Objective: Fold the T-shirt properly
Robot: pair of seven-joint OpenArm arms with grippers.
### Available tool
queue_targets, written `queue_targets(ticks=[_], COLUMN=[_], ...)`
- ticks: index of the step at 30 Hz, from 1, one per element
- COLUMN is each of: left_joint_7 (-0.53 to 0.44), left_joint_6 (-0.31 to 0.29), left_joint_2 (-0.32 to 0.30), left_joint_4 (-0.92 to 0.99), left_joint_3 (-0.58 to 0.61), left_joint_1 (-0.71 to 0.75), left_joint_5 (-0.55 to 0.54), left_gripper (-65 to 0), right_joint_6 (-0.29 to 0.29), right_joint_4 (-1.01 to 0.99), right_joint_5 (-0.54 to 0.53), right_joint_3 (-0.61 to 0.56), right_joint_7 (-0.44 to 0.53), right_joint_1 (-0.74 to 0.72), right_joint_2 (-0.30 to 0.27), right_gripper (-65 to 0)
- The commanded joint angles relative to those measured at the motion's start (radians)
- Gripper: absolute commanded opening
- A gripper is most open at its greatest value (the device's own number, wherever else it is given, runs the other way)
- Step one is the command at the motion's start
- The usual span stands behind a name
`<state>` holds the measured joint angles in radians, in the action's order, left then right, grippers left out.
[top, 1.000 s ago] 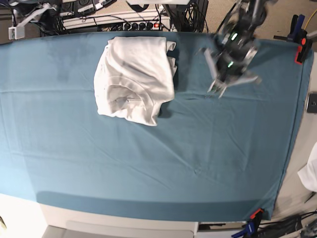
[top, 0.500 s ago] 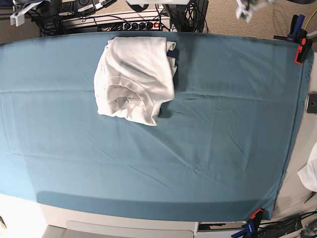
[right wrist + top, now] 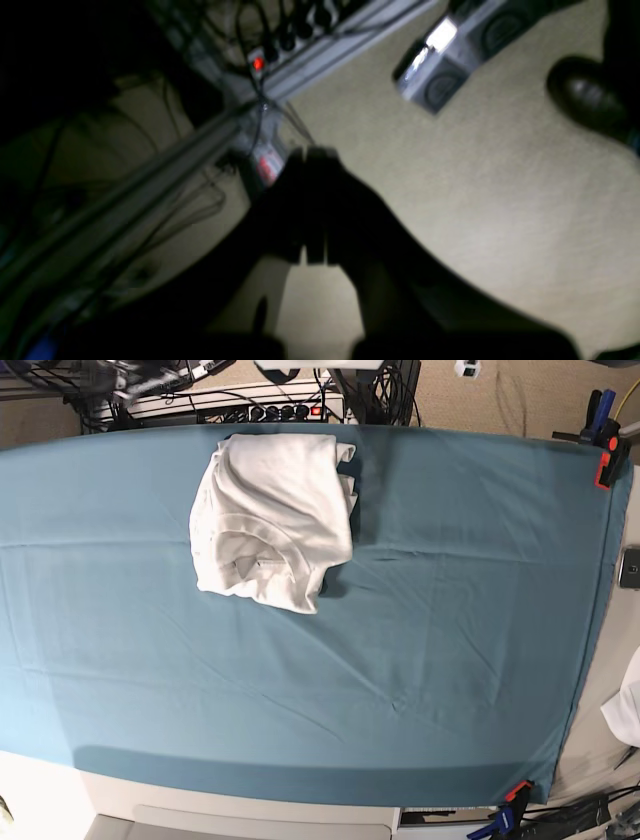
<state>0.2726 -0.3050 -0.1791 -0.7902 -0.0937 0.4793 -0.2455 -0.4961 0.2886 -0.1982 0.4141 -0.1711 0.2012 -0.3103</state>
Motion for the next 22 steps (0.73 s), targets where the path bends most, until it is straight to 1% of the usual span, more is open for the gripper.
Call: queue_targets(ticks=[1,3,4,5,8,10,13,17,18,19,20,22], left_joint_7=[-0.047,-0.137,-0.178,-0.212,-0.256,-0.271,-0.274,-0.274,-0.274,-0.273,-0.274,-0.275], left_joint_6=[-0.006,-0.005,0.007,0.038,0.146,0.182,0.182,0.182,0.182,0.187,0.197,0.254], left_joint_2=[-0.001,0.008,0.013,0.022,0.047,0.061,0.082,0.104,0.106,0.108,0.109,0.115], left_joint_4=[0.064,0.191,0.245,0.293,0.386,0.412,0.416,0.418,0.419,0.42,0.42,0.42], left_joint_3=[0.0,0.0,0.0,0.0,0.0,0.0,0.0,0.007,0.019,0.038,0.06,0.113], left_joint_1=[-0.02,-0.083,-0.11,-0.135,-0.196,-0.222,-0.251,-0.277,-0.281,-0.283,-0.283,-0.282], left_joint_5=[0.0,0.021,0.045,0.075,0.147,0.188,0.269,0.346,0.359,0.372,0.386,0.399], left_gripper=[-65.0,-65.0,-65.0,-65.0,-65.0,-65.0,-65.0,-65.0,-65.0,-65.0,-65.0,-65.0], right_joint_6=[0.032,0.106,0.131,0.145,0.149,0.149,0.15,0.159,0.167,0.184,0.2,0.233], right_joint_4=[-0.03,-0.077,-0.084,-0.084,-0.083,-0.08,-0.078,-0.078,-0.079,-0.079,-0.079,-0.079], right_joint_5=[0.055,0.169,0.204,0.221,0.221,0.217,0.214,0.213,0.202,0.169,0.135,0.108], right_joint_3=[-0.03,-0.1,-0.136,-0.172,-0.262,-0.301,-0.317,-0.314,-0.314,-0.314,-0.314,-0.314], right_joint_7=[0.051,0.108,0.119,0.123,0.127,0.127,0.127,0.124,0.121,0.114,0.111,0.11], right_joint_1=[-0.025,-0.072,-0.087,-0.097,-0.117,-0.121,-0.121,-0.109,-0.106,-0.106,-0.106,-0.107], right_joint_2=[-0.008,0.022,0.038,0.051,0.085,0.106,0.131,0.148,0.15,0.15,0.15,0.15], right_gripper=[-65.0,-65.0,-65.0,-65.0,-65.0,-65.0,-65.0,-65.0,-65.0,-65.0,-65.0,-65.0])
